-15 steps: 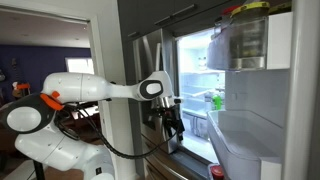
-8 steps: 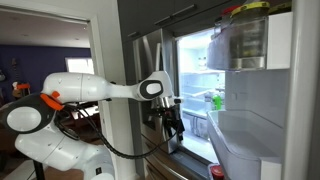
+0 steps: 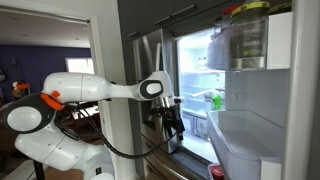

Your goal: Put the green bottle on top tray of fridge, then put it on the top fridge side rack

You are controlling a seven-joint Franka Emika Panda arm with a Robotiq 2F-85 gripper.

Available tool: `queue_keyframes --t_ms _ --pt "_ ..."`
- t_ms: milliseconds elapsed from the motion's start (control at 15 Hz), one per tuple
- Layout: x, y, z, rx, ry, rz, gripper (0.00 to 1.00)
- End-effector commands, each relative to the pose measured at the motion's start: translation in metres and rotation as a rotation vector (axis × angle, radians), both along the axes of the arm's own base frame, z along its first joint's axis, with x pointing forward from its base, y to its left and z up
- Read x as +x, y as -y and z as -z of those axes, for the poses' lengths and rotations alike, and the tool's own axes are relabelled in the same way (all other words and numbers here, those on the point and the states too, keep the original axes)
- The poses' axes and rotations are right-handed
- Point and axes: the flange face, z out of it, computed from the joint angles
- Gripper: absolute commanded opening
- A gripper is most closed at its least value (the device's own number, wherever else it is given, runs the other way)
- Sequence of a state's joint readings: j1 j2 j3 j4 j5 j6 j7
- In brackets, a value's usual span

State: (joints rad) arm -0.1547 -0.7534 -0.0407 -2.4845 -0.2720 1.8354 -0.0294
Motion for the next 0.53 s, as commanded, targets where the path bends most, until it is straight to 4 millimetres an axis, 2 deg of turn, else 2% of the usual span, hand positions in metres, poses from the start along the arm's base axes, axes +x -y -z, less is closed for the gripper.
queue_keyframes --t_ms 0,333,467 --pt "0.04 0.001 -0.002 -0.073 0.026 -0.069 1.0" --pt "0.125 -0.012 -0.015 -0.19 0.147 -0.251 1.0" --pt "0.162 -0.015 -0.016 -0.196 0.208 -0.273 1.0"
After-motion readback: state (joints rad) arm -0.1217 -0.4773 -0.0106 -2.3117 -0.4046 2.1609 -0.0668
